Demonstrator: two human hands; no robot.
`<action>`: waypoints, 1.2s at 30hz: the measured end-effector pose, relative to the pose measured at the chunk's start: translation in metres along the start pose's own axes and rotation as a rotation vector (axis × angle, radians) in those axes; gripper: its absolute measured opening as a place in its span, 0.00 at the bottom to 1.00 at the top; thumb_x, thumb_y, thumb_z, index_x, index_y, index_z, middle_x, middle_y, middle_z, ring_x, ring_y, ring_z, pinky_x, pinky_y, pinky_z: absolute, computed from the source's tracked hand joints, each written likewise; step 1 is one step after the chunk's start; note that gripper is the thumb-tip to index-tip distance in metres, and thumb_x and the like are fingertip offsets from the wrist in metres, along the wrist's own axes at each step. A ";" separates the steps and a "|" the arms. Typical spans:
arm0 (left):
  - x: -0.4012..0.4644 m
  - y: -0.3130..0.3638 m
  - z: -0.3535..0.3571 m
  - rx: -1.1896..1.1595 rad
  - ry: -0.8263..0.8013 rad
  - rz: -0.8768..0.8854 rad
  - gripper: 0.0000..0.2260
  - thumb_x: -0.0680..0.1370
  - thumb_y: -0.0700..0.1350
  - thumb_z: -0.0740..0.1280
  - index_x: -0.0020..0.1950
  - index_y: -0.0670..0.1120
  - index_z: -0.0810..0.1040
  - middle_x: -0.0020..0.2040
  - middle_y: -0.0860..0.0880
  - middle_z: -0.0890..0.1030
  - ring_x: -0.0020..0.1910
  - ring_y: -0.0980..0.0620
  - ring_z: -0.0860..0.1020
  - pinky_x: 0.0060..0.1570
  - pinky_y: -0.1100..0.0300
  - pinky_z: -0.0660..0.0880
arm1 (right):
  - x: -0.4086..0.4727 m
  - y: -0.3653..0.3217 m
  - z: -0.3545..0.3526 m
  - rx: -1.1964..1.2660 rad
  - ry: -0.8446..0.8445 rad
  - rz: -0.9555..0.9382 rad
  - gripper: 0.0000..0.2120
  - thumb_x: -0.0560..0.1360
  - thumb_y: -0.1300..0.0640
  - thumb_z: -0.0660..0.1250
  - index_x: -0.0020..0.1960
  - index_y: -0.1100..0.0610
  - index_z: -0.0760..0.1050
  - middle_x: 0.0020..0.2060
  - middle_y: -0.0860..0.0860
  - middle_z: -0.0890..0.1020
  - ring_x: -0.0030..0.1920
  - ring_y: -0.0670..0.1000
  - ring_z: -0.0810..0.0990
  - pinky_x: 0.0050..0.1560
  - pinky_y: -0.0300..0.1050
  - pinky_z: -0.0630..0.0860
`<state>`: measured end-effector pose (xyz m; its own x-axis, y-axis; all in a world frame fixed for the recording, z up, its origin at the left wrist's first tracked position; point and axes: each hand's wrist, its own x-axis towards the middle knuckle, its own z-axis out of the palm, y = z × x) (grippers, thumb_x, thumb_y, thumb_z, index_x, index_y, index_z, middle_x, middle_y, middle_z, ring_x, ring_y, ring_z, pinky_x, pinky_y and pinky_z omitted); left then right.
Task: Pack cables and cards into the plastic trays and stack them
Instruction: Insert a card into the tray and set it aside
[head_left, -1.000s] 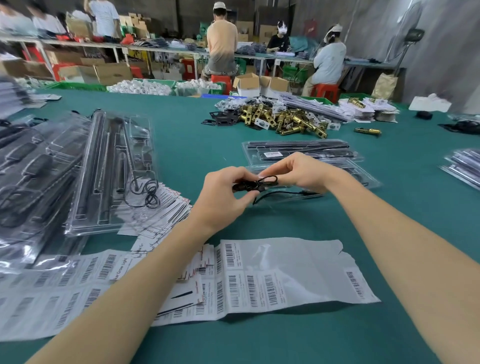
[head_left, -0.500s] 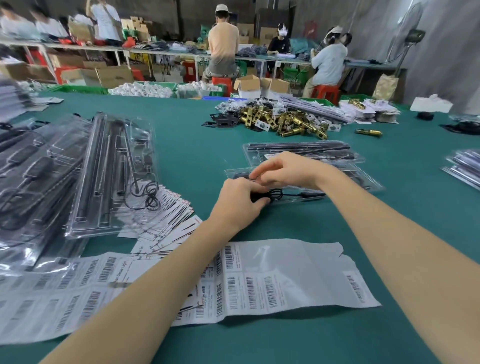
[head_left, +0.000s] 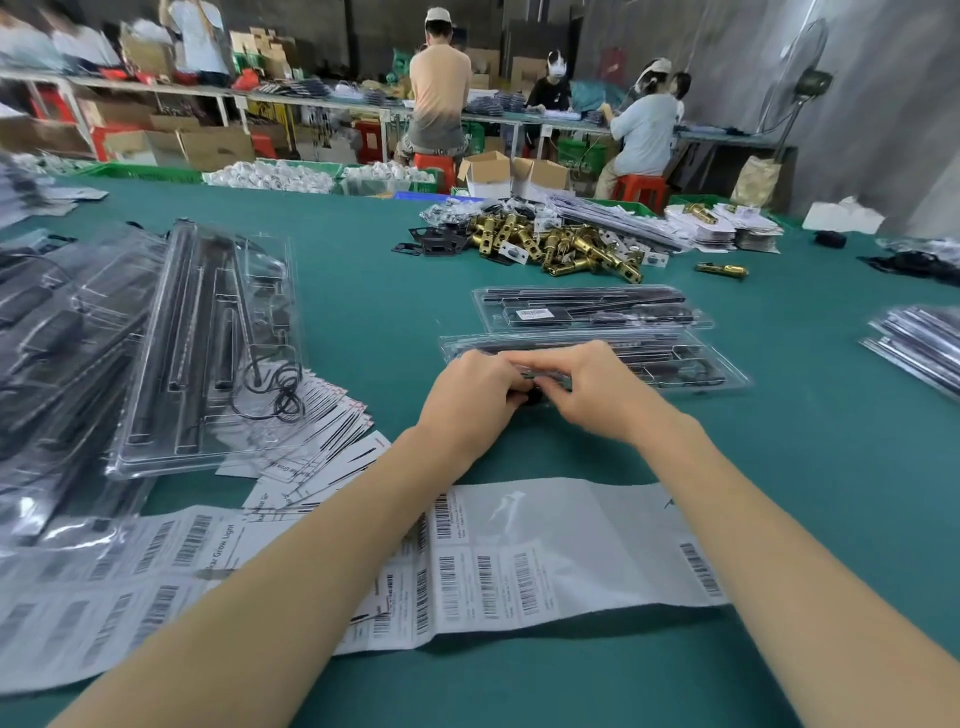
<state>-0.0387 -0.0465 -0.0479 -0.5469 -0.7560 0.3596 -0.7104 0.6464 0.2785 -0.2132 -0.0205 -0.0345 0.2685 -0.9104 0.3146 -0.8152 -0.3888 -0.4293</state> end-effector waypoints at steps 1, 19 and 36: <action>-0.001 0.001 -0.001 0.065 -0.003 -0.002 0.12 0.82 0.48 0.63 0.60 0.55 0.84 0.53 0.49 0.84 0.54 0.46 0.79 0.51 0.55 0.74 | -0.004 0.000 0.005 -0.003 0.045 -0.034 0.24 0.77 0.70 0.64 0.68 0.51 0.79 0.59 0.48 0.84 0.58 0.45 0.82 0.61 0.34 0.75; -0.030 -0.013 -0.006 0.099 -0.013 -0.043 0.12 0.82 0.50 0.63 0.60 0.62 0.83 0.50 0.47 0.85 0.51 0.41 0.81 0.51 0.51 0.76 | -0.018 0.008 0.034 0.111 0.081 0.039 0.16 0.81 0.59 0.67 0.66 0.47 0.79 0.68 0.48 0.78 0.72 0.46 0.70 0.72 0.32 0.60; -0.039 -0.012 -0.003 0.085 0.055 0.068 0.18 0.82 0.45 0.60 0.72 0.55 0.73 0.63 0.56 0.80 0.60 0.49 0.77 0.48 0.52 0.75 | -0.004 -0.011 0.016 0.029 0.095 0.057 0.10 0.80 0.55 0.66 0.58 0.48 0.82 0.54 0.42 0.84 0.56 0.42 0.79 0.61 0.37 0.72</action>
<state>-0.0073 -0.0246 -0.0629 -0.5716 -0.7021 0.4246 -0.7085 0.6834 0.1761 -0.1970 -0.0145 -0.0440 0.1713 -0.9142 0.3674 -0.8123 -0.3420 -0.4724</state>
